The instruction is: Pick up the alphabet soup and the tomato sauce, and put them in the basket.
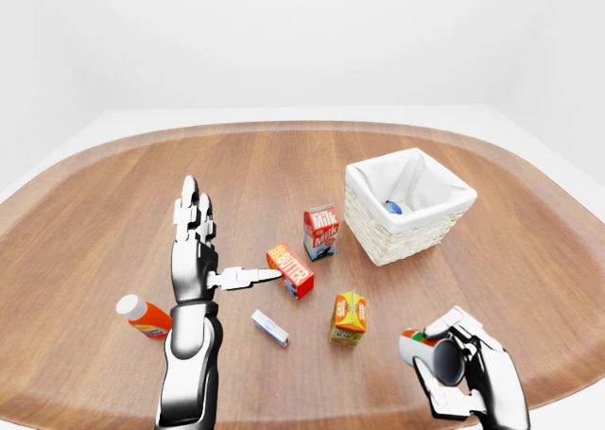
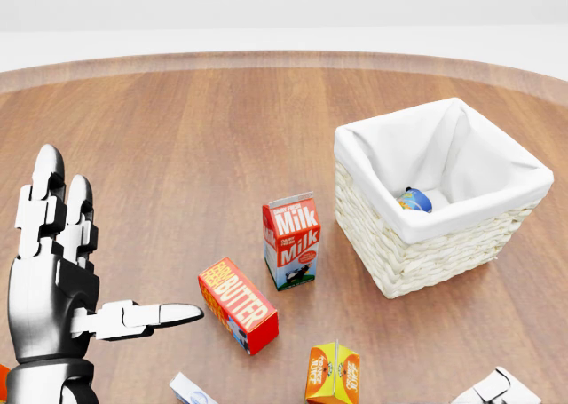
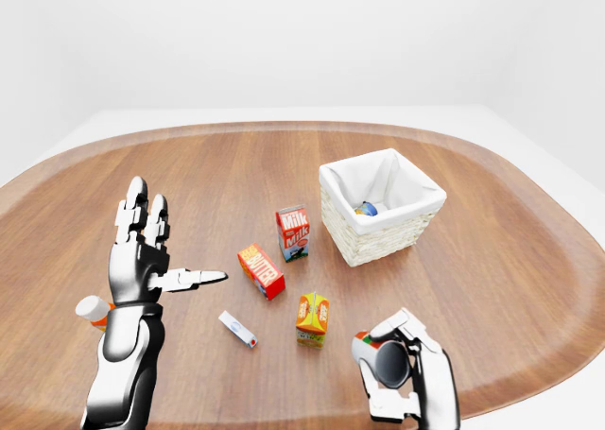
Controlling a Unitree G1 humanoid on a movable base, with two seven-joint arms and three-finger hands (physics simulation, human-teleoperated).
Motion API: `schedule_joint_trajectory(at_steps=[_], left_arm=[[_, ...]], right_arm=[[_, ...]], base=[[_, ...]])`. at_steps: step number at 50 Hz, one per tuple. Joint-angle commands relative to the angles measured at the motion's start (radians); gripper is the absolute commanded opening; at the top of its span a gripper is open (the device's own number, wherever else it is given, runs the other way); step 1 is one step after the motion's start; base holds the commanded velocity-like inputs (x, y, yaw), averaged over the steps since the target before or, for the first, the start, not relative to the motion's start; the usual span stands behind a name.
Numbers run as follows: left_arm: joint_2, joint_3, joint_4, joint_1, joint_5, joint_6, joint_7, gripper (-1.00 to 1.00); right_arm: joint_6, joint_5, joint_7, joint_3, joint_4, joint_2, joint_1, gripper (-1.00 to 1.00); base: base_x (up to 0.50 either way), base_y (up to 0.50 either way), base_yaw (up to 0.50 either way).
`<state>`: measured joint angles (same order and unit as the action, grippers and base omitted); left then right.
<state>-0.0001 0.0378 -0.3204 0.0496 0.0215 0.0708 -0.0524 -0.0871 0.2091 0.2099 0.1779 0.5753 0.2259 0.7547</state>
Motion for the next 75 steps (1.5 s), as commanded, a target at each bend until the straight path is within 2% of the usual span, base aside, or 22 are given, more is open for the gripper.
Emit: schedule_joint_trajectory(at_steps=[1, 16, 22, 35, 42, 50, 55, 59, 67, 71, 75], left_arm=[[0.003, 0.002, 0.012, 0.006, -0.001, 0.0, 0.014, 1.0], [0.003, 0.002, 0.012, 0.006, -0.001, 0.0, 0.014, 1.0], [0.003, 0.002, 0.012, 0.006, -0.001, 0.0, 0.014, 1.0], [0.003, 0.002, 0.012, 0.006, -0.001, 0.0, 0.014, 1.0], [0.003, 0.002, 0.012, 0.006, -0.001, 0.0, 0.013, 1.0], [0.003, 0.002, 0.029, -0.005, -0.004, -0.001, 0.007, 1.0], [0.003, 0.003, 0.031, -0.008, -0.004, -0.003, 0.004, 1.0], [0.003, 0.003, 0.026, -0.008, -0.003, -0.009, 0.002, 1.0], [0.003, 0.004, 0.032, -0.011, -0.002, -0.009, -0.001, 1.0], [0.004, 0.004, 0.019, -0.01, -0.002, -0.022, -0.002, 1.0], [0.004, 0.004, 0.025, -0.01, -0.002, -0.014, 0.0, 1.0]], right_arm=[[0.0, 0.009, -0.022, -0.002, 0.07, -0.007, -0.011, -1.0], [0.0, 0.005, 0.021, 0.048, 0.155, 0.001, -0.097, -1.0], [0.0, 0.046, 0.023, 0.047, 0.178, 0.009, -0.126, -1.0], [0.0, 0.216, -0.068, -0.013, 0.247, -0.029, -0.181, -1.0], [0.0, 0.303, -0.122, -0.064, 0.313, -0.074, -0.226, -1.0], [0.0, 0.362, -0.117, -0.118, 0.398, -0.132, -0.345, -1.0], [0.0, 0.404, -0.121, -0.144, 0.381, -0.164, -0.439, -1.0], [0.066, 0.428, -0.109, -0.157, 0.387, -0.179, -0.497, -1.0], [0.174, 0.48, -0.094, -0.18, 0.359, -0.209, -0.62, -1.0], [0.174, 0.495, -0.095, -0.176, 0.306, -0.226, -0.695, -1.0], [0.174, 0.501, -0.101, -0.171, 0.258, -0.237, -0.749, -1.0]], base=[[0.0, 0.0, 0.0], [0.0, 0.0, 0.0], [0.0, 0.0, 0.0], [0.0, 0.0, 0.0], [0.0, 0.0, 0.0], [0.0, 0.0, 0.0], [0.0, 0.0, 0.0], [0.0, 0.0, 0.0], [0.0, 0.0, 0.0], [0.0, 0.0, 0.0], [0.0, 0.0, 0.0]])
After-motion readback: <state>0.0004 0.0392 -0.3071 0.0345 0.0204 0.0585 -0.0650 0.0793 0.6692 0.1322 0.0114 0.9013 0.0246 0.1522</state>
